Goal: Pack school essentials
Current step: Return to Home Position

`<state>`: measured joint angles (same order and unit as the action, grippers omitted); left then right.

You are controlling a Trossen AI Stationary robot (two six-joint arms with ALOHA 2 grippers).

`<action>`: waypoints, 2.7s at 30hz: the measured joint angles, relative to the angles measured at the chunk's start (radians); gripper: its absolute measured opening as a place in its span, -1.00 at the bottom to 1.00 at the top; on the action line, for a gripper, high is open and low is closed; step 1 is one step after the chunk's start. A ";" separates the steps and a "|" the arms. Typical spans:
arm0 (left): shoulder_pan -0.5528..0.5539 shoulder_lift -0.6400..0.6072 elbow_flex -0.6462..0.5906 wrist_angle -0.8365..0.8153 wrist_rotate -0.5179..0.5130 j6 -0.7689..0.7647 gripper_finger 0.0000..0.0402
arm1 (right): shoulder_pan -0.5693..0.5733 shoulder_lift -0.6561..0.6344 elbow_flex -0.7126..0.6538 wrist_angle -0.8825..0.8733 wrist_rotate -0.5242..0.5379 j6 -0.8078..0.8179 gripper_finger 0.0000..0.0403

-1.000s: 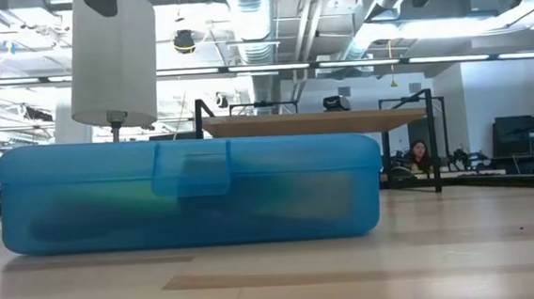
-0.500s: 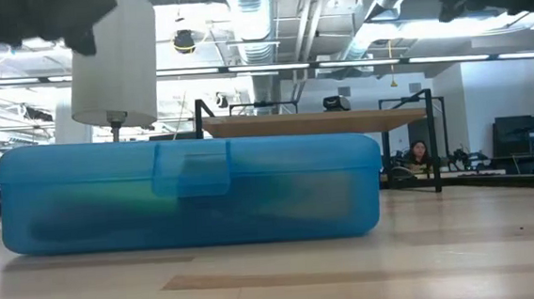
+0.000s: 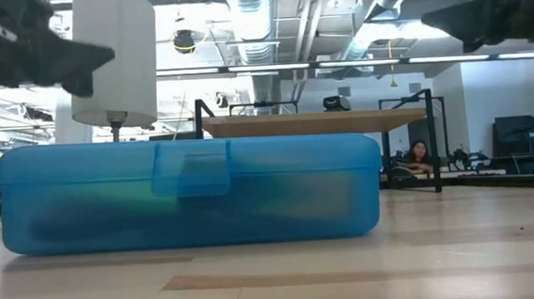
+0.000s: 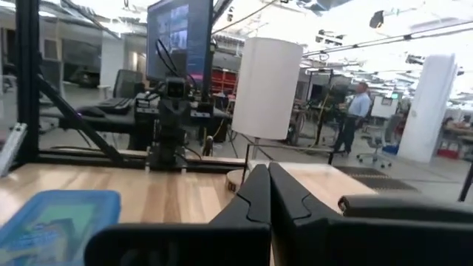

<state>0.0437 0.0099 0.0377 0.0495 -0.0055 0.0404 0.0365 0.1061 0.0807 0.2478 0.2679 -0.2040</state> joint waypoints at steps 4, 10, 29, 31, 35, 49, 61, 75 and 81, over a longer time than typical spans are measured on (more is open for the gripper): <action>0.036 -0.004 -0.026 -0.010 0.055 -0.051 -0.98 | -0.022 -0.105 0.002 -0.135 -0.010 0.043 -0.98; 0.045 -0.004 -0.027 0.005 0.130 -0.065 -0.98 | -0.040 -0.089 0.001 -0.203 -0.009 0.081 -0.98; 0.041 -0.006 -0.017 -0.020 0.259 -0.052 -0.98 | -0.105 -0.104 0.040 -0.351 -0.008 0.141 -0.98; 0.041 -0.006 -0.017 -0.021 0.259 -0.066 -0.98 | -0.105 -0.104 0.061 -0.370 -0.008 0.126 -0.98; 0.041 -0.006 -0.016 -0.021 0.258 -0.087 -0.98 | -0.105 -0.104 0.082 -0.374 -0.008 0.102 -0.97; 0.041 -0.006 -0.015 -0.023 0.256 -0.063 -0.98 | -0.068 -0.104 0.081 -0.450 -0.035 0.152 -0.98; 0.041 -0.006 -0.015 -0.020 0.257 -0.085 -0.98 | -0.062 -0.103 -0.057 -0.225 -0.037 0.146 -0.98; 0.041 -0.005 -0.015 -0.036 0.151 -0.098 -0.98 | -0.165 -0.072 -0.059 -0.229 -0.032 0.302 -0.84; 0.041 -0.005 -0.015 -0.041 0.112 -0.098 -0.98 | -0.177 -0.067 -0.060 -0.230 -0.030 0.302 -0.84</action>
<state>0.0845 0.0044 0.0223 0.0082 0.1066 -0.0574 -0.1406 0.0395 0.0212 0.0177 0.2375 0.0978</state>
